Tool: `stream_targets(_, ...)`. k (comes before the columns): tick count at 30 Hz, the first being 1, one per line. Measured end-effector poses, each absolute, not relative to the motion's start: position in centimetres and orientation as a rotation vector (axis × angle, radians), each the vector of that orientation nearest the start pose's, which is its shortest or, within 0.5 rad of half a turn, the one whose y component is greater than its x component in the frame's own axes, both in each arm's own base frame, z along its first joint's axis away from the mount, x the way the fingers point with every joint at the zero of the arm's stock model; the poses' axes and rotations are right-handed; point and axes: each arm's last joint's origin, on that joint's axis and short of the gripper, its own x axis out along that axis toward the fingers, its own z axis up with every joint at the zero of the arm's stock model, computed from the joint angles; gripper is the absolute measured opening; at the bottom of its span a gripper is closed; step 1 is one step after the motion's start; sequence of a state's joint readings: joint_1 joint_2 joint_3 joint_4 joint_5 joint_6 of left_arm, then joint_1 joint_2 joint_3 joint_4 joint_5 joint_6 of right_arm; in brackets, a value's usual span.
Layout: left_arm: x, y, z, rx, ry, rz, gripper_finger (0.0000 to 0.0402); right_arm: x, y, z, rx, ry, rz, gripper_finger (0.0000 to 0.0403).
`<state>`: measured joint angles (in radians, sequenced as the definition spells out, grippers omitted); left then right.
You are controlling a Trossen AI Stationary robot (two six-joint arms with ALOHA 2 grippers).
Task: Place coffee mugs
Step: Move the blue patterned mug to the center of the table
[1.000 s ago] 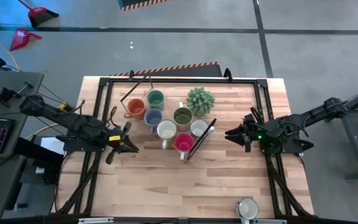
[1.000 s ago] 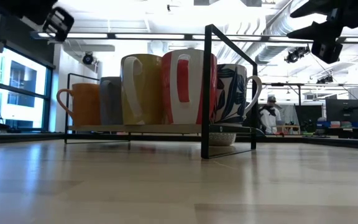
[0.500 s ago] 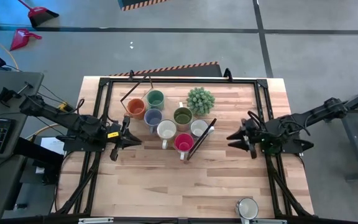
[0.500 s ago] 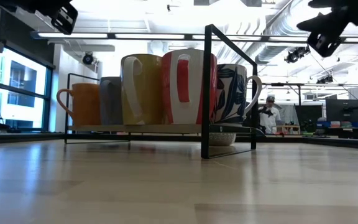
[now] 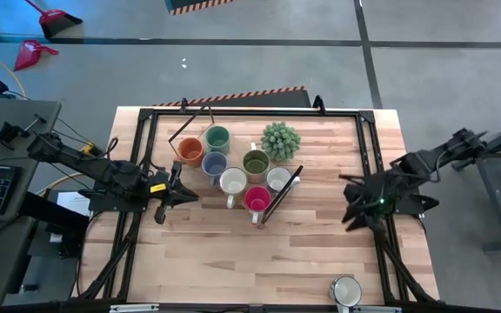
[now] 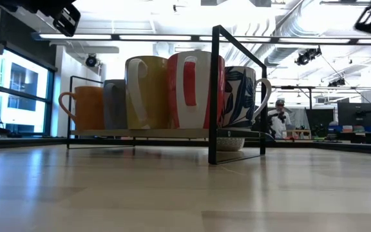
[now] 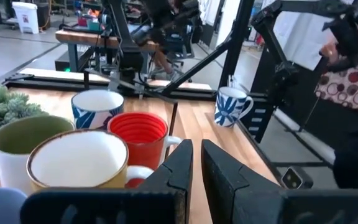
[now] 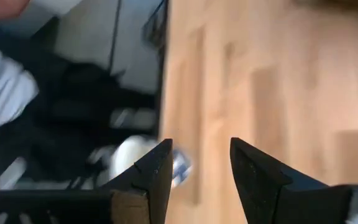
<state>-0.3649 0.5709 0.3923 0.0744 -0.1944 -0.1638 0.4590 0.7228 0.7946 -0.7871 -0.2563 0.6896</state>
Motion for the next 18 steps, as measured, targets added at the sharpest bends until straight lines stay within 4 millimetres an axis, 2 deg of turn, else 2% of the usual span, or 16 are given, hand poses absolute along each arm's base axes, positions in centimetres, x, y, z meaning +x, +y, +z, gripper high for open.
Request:
stream_targets(4, 13.8, -4.7, 25.4, -0.143, 0.086, -0.164, 0.0021, 12.8, 8.8, 29.5, 0.575, 1.077, 0.5, 0.0145)
stream_targets(10, 13.8, -4.7, 25.7, -0.144, 0.053, -0.166, 0.0021, 14.2, 12.0, 28.9, 0.519, 1.259, 0.488, 0.0128)
stream_targets(18, 13.8, -4.7, 25.7, -0.152, 0.055, -0.166, 0.0021, 16.6, 16.4, 25.7, 0.417, 1.477, 0.45, 0.0104)
